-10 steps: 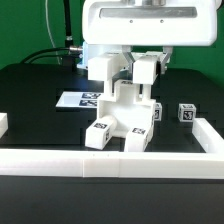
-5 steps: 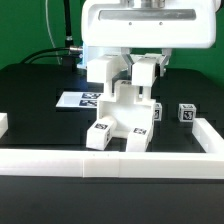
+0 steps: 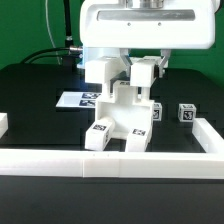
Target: Assemble chair
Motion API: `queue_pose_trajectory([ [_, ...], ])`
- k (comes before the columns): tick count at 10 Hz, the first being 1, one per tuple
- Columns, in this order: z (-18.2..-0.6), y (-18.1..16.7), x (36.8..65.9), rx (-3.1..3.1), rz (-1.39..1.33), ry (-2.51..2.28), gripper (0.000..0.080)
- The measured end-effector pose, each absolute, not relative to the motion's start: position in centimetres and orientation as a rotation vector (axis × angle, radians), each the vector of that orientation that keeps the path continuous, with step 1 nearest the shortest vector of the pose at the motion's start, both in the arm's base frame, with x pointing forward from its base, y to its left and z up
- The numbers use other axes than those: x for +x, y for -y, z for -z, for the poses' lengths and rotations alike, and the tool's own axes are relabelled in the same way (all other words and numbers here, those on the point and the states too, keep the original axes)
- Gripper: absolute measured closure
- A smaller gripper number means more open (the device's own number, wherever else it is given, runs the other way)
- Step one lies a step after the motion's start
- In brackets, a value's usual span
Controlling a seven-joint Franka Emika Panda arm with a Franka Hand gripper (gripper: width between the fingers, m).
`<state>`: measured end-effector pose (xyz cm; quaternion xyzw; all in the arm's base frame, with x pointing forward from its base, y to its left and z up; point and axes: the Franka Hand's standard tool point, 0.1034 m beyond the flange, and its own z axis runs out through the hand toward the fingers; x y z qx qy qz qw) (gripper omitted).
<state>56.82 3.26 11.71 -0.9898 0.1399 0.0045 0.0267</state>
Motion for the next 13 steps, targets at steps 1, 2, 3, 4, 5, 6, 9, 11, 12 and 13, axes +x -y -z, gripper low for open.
queue_pose_trajectory([
  [1, -11.7, -3.3, 56.8, -3.058, -0.015, -0.432, 0.0515],
  [2, -11.6, -3.2, 56.8, -3.059, -0.016, -0.431, 0.0515],
  [3, -11.1, -3.1, 56.7, -3.062, -0.025, -0.43, 0.0515],
  [4, -10.6, -3.0, 56.6, -3.065, -0.035, -0.431, 0.0515],
  [5, -10.2, -3.0, 56.6, -3.068, -0.043, -0.431, 0.0515],
  [6, -9.6, -2.9, 56.5, -3.073, -0.056, -0.432, 0.0515],
  [9, -8.0, -2.7, 56.5, -3.085, -0.074, -0.43, 0.0515],
  [11, -7.6, -2.5, 56.7, -3.089, -0.057, -0.423, 0.0515],
  [12, -7.6, -2.5, 56.9, -3.091, -0.038, -0.417, 0.0515],
  [13, -7.7, -2.5, 57.0, -3.091, -0.034, -0.417, 0.0515],
])
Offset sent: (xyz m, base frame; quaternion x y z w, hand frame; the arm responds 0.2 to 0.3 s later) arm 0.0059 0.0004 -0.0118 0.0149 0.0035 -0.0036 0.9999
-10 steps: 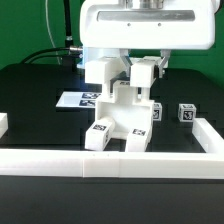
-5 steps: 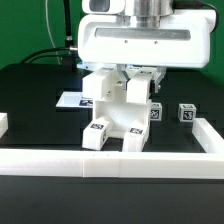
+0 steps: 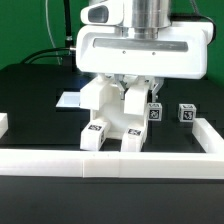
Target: Assemble chair
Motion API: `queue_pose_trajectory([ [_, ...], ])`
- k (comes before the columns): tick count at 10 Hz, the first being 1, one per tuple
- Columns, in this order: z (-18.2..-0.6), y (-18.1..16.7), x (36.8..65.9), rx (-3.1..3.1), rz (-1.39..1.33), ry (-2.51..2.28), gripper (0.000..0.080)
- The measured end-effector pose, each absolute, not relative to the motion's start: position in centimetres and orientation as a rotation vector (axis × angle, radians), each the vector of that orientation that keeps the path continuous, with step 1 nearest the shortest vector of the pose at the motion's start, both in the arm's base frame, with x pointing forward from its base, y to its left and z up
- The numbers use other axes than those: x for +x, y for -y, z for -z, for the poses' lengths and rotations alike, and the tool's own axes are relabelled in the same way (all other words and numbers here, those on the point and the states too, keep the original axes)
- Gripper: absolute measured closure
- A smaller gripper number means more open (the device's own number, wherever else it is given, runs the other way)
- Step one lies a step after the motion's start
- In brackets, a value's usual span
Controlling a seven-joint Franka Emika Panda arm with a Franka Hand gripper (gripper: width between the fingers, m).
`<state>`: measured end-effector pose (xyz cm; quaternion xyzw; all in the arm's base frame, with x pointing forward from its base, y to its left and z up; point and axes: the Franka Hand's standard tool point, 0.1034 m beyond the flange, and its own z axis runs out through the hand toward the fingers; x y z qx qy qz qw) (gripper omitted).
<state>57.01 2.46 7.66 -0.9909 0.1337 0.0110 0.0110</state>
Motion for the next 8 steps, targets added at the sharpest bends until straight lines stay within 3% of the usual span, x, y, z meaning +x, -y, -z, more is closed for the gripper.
queue_pose_trajectory([
  [1, -7.66, -2.44, 57.02, -3.091, -0.035, -0.418, 0.0515],
  [2, -7.66, -2.43, 57.02, -3.091, -0.035, -0.418, 0.0429],
  [3, -7.64, -2.42, 57.02, -3.092, -0.035, -0.418, 0.0252],
  [4, -7.61, -2.41, 57.0, -3.092, -0.036, -0.418, 0.0252],
  [5, -7.58, -2.41, 56.99, -3.092, -0.036, -0.418, 0.0169],
  [8, -7.83, -2.25, 57.14, -3.091, -0.034, -0.421, 0.0151],
])
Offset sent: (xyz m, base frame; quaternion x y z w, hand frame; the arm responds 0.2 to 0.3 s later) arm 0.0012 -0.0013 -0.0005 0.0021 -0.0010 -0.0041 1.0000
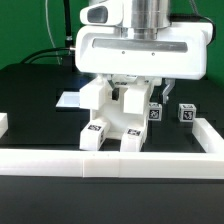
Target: Assemble chair
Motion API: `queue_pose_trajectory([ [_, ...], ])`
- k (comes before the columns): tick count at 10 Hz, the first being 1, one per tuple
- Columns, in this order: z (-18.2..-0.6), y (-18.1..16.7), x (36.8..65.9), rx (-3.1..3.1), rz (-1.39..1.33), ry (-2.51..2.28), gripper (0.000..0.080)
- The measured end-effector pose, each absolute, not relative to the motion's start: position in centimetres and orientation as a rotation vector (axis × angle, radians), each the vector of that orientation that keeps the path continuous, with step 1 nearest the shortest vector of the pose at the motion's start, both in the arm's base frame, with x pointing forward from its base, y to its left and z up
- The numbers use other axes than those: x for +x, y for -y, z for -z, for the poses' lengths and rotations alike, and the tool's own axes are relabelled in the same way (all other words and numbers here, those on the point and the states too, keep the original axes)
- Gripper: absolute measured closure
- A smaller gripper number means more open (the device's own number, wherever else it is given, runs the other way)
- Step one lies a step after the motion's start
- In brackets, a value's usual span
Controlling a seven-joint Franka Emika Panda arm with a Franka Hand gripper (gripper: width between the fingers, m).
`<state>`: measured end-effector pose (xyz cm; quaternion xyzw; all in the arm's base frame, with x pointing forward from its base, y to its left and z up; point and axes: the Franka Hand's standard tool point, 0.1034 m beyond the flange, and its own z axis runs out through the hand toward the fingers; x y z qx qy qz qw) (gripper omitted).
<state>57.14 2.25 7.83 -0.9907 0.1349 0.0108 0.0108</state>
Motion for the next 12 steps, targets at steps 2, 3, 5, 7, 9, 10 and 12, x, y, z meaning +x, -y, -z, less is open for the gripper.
queue_pose_trajectory([
  [2, -9.3, -2.2, 57.7, -3.083, -0.039, -0.422, 0.015],
  [3, -10.5, -2.1, 57.8, -3.076, -0.062, -0.421, 0.015],
  [5, -13.0, -2.3, 58.4, -3.059, -0.067, -0.42, 0.015],
  [7, -15.7, -3.4, 57.6, -3.03, -0.08, -0.456, 0.015],
  [9, -16.9, -6.6, 55.2, -3.005, -0.1, -0.512, 0.015],
  [10, -17.0, -8.6, 54.5, -2.997, -0.107, -0.548, 0.015],
  [12, -14.9, -12.2, 53.8, -2.999, -0.114, -0.615, 0.015],
])
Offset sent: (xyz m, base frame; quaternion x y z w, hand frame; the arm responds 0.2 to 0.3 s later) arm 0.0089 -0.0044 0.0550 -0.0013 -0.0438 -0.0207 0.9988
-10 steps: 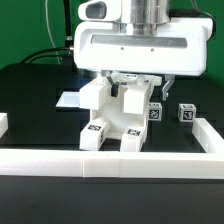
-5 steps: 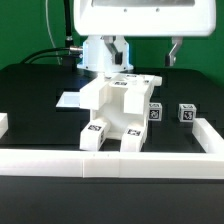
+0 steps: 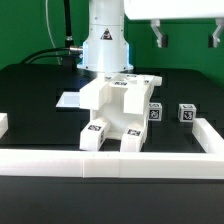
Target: Assemble chair
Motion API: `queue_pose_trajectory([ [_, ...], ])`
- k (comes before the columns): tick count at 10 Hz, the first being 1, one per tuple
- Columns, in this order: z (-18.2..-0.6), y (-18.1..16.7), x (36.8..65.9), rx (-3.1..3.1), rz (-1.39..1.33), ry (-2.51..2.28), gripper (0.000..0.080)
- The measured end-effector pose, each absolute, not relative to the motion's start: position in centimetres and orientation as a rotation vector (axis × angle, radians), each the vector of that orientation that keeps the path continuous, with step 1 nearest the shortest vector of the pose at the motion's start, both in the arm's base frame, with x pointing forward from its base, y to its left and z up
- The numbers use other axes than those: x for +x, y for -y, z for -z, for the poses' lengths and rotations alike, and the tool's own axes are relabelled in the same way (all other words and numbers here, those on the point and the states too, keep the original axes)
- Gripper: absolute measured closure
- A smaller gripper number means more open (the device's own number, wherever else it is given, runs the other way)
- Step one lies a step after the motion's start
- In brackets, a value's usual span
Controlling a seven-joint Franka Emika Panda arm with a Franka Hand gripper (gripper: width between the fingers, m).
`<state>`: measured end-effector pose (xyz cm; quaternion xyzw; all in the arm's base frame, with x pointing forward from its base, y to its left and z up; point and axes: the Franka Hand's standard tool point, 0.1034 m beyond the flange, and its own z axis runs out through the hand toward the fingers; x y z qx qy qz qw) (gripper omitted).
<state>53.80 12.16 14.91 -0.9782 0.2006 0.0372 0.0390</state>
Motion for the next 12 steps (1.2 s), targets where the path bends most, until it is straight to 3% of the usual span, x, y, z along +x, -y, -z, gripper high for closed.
queue_pose_trajectory([
  [4, -14.6, -11.0, 54.6, -3.016, -0.099, -0.482, 0.015],
  [8, -12.2, -16.6, 50.4, -3.03, 0.014, -0.375, 0.015],
  [12, -12.0, -16.3, 50.6, -3.031, 0.03, -0.348, 0.015],
])
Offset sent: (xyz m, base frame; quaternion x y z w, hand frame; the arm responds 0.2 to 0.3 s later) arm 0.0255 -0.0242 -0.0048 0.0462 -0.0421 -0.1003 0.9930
